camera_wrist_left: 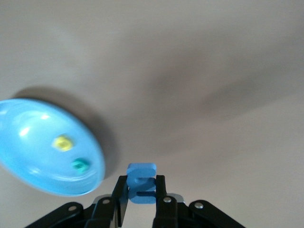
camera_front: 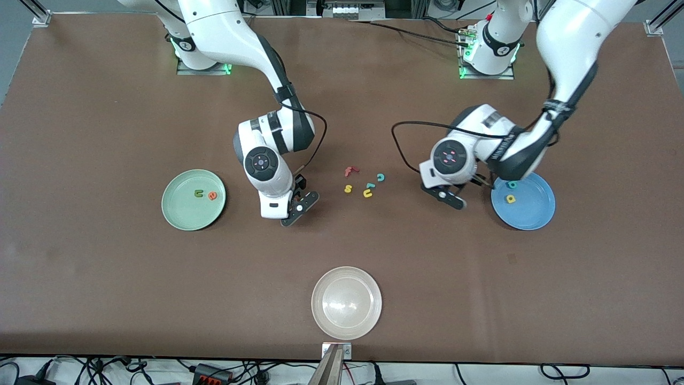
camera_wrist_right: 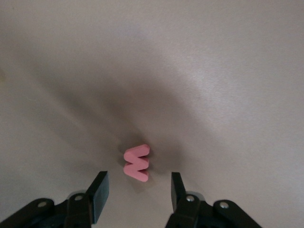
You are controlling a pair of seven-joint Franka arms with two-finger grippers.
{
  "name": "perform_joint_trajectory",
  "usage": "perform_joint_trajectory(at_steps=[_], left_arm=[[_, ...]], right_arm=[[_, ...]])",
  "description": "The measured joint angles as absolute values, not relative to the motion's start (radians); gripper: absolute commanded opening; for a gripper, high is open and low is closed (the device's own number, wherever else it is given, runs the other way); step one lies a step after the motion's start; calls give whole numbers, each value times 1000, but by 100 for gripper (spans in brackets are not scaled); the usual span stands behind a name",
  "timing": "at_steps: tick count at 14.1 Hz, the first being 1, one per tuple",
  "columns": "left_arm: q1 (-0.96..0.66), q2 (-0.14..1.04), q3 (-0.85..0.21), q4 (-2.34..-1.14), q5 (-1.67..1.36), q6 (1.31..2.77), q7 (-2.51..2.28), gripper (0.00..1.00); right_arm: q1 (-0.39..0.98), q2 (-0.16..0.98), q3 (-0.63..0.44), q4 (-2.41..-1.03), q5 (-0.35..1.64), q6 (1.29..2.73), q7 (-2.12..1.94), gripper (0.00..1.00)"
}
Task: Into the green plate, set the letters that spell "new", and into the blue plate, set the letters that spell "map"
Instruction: 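Carry the blue letter to the blue plate while the right gripper grasps pink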
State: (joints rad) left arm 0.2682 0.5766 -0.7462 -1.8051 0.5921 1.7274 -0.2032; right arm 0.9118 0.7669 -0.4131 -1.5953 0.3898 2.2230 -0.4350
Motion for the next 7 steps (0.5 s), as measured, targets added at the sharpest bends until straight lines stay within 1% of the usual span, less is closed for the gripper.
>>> perform_joint_trajectory(at_steps=[3,5,6,7], left_arm=[[415,578,-738,-1794,669,1725,-97,6],[490,596,-735,-1794,704,1749,-60,6],[510,612,-730,-1796,708,1767,-57,7],[523,631,-721,-1797,710,1790,-57,12]], right_arm=[[920,785,-413,-1595,390,2249,-435,60],[925,799,-413,-1595,390,2267,-435,59],[927,805,-413,-1595,390,2276,-435,57],[928,810,-413,-1595,390,2280,-435,56]])
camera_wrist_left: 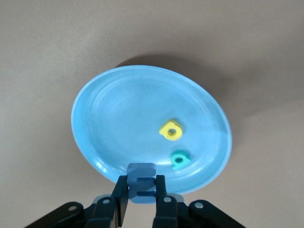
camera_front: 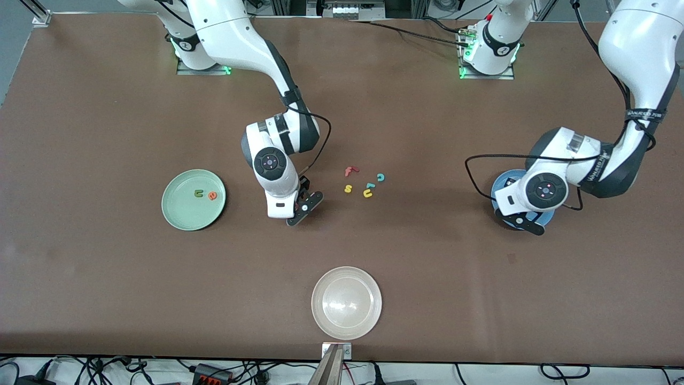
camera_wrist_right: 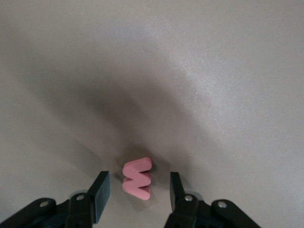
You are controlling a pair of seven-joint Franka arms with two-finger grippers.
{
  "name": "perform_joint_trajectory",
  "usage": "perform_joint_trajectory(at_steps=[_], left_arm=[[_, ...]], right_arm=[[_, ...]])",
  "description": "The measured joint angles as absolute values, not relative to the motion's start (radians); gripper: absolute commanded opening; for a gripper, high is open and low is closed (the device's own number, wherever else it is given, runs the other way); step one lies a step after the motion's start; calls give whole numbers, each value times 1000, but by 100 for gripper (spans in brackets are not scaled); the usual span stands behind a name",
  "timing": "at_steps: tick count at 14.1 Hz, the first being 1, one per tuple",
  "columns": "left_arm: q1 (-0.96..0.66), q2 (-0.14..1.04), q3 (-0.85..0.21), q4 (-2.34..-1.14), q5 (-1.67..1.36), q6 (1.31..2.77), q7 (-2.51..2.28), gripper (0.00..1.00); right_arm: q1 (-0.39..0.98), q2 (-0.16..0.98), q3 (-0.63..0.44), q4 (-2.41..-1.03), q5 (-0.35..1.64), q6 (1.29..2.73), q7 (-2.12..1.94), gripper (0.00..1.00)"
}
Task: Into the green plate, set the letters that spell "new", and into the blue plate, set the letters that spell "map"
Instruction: 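Carry the blue letter to the blue plate while the right gripper grasps pink, then release the blue letter on the blue plate while the right gripper carries pink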
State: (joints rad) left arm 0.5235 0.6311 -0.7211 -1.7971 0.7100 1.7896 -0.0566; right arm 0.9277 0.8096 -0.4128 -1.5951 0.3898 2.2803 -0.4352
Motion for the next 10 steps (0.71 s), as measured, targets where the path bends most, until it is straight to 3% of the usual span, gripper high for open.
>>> perform_joint_trajectory(at_steps=[1,2,3,4,9,10], left_arm=[[537,651,-712,-1798,712,1811,-54,16],[550,669,-708,-1798,714,1824,-51,34],[562,681,-708,-1798,715,1831,-49,77],[568,687,-708,-1797,715,1836,-49,100],[588,687,-710,-1789,715,1840,-49,100],[590,687,-713,-1783,715,1840,-49,100]], right_arm=[[929,813,-413,-1595,390,2283,-435,53],[930,815,-413,-1595,390,2286,-435,51],[931,816,-413,-1595,390,2287,-435,49],[932,816,-413,-1594,390,2287,-435,44],[935,816,-414,-1592,390,2287,-435,18],[934,816,-415,-1592,390,2287,-435,17]])
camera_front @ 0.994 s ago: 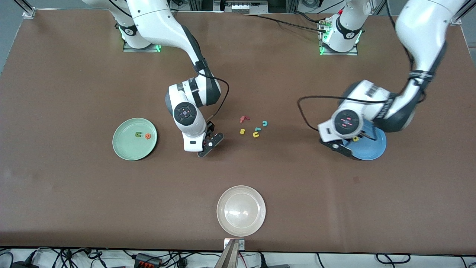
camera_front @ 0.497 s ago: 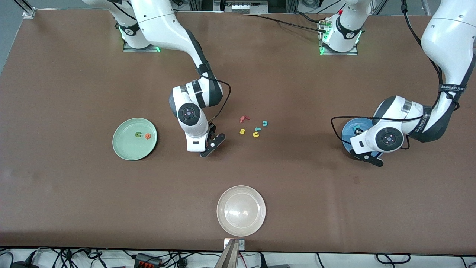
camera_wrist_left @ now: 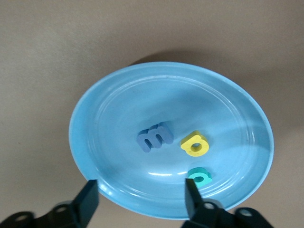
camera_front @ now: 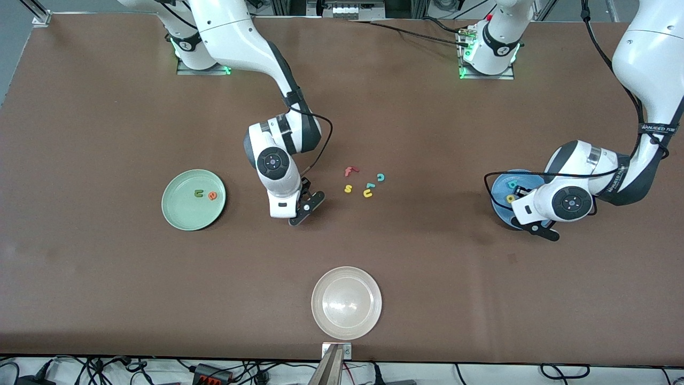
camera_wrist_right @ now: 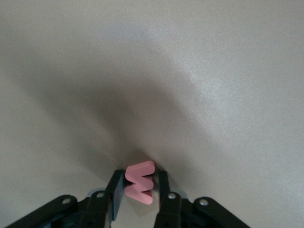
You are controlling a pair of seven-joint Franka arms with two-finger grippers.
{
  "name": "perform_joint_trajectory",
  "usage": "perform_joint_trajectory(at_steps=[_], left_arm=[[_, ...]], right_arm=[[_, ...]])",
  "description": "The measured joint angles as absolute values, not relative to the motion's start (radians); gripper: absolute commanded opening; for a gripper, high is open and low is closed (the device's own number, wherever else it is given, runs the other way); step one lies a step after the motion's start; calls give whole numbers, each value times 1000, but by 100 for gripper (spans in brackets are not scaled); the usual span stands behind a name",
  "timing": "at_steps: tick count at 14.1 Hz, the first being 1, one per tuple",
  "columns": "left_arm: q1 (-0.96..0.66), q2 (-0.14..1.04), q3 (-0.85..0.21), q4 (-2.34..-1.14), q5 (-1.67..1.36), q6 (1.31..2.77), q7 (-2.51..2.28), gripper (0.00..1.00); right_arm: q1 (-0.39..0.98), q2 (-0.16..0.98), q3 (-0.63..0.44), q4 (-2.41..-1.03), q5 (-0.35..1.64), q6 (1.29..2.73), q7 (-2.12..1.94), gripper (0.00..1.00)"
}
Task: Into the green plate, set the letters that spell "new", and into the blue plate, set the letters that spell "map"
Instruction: 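Release the blue letter on the blue plate while the right gripper carries pink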
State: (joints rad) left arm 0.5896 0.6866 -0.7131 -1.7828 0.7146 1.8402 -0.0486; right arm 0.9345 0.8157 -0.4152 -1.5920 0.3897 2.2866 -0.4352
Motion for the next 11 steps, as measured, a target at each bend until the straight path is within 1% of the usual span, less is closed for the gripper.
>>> perform_joint_trajectory(at_steps=[1,2,3,5,6,7,10,11], left_arm=[[590,685,-718,-1769,715,1838,-49,100],[591,682,-727,-1748,709,1829,-49,100],[592,678,-742,-1718,690,1804,-49,100],[591,667,-782,-1624,638,1691,-50,100],[583,656,-804,-1548,607,1610,-49,100],[577,649,-812,-1512,590,1573,-49,100],[563,644,-837,-1392,505,1434,-49,100],[554,635,-835,-1359,476,1412,-49,100]], right_arm=[[934,815,-416,-1592,390,2286,-435,16],[933,815,-418,-1592,390,2283,-435,12],[931,815,-427,-1592,390,2273,-435,12],[923,813,-475,-1590,390,2219,-435,11],[912,809,-527,-1588,390,2166,-436,11],[907,805,-564,-1587,390,2128,-435,11],[893,792,-731,-1587,390,2005,-454,11],[882,788,-770,-1590,390,1972,-480,11]])
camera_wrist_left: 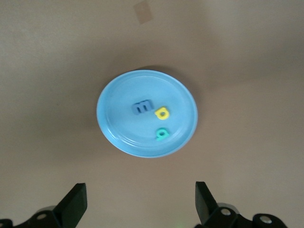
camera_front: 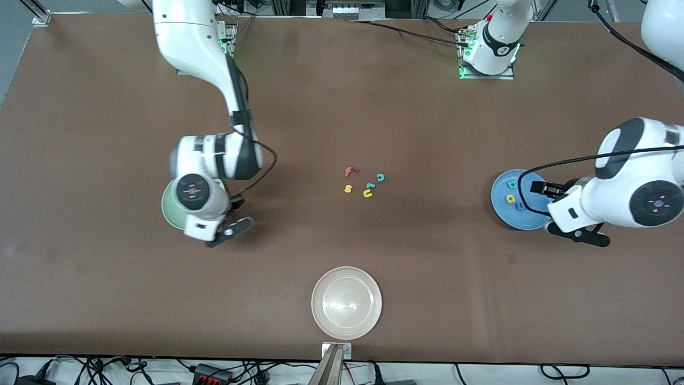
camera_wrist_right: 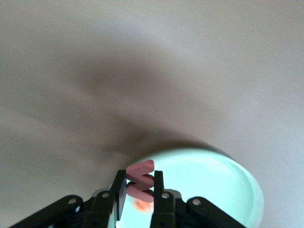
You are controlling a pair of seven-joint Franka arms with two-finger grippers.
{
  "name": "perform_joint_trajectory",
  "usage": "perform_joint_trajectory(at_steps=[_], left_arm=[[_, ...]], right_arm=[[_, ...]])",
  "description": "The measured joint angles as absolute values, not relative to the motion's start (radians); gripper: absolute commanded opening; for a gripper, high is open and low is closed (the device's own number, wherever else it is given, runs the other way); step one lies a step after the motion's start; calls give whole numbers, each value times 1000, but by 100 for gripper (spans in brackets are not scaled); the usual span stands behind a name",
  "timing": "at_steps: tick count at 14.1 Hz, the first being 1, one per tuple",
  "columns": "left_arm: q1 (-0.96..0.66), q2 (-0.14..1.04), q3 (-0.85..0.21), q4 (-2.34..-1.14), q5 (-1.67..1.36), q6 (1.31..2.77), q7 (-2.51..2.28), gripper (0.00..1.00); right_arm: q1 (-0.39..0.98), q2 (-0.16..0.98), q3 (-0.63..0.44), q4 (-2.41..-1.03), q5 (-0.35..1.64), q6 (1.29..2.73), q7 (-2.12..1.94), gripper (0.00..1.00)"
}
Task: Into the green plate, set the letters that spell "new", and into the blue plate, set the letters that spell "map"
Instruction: 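Release the blue letter on the blue plate while the right gripper carries pink, then lower the pink letter onto the green plate and open the right gripper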
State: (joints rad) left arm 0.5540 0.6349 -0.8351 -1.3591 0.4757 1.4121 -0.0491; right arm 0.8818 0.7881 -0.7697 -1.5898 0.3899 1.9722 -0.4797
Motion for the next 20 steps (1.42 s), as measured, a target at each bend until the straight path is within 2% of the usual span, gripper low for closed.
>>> perform_joint_trajectory(at_steps=[2,3,7,9,11,13,15,16,17,18,20], left_arm=[[518,580,-783,-1323,376,1392,-49,100],[484,533,-723,-1318,294,1388,-47,100],[306,346,-406,-1342,73,1378,43,100],[211,241,-242,-1416,2,1444,64,100],[107,129,-91,-1539,-25,1582,71,100],[54,49,-34,-1634,-23,1647,71,100],[30,-5,-22,-1699,-19,1665,71,100],[24,-25,-20,-1721,-19,1671,71,100],[22,-39,-19,-1736,-19,1673,71,100],[21,-47,-18,-1743,-19,1670,71,100],[22,-49,-18,-1746,-18,1667,71,100]], right_arm=[[862,785,-821,-1621,390,1933,-544,11],[854,783,-834,-1653,391,1933,-572,11],[840,755,-840,-1753,391,1946,-611,11],[841,749,-838,-1783,391,1985,-611,11],[841,750,-835,-1805,391,2029,-611,11],[837,751,-830,-1817,397,2050,-611,11],[818,753,-803,-1824,427,2064,-611,15],[803,754,-786,-1824,433,2069,-611,40],[790,755,-770,-1825,434,2077,-611,89],[781,755,-760,-1825,434,2084,-611,100],[775,754,-756,-1824,435,2089,-611,100]])
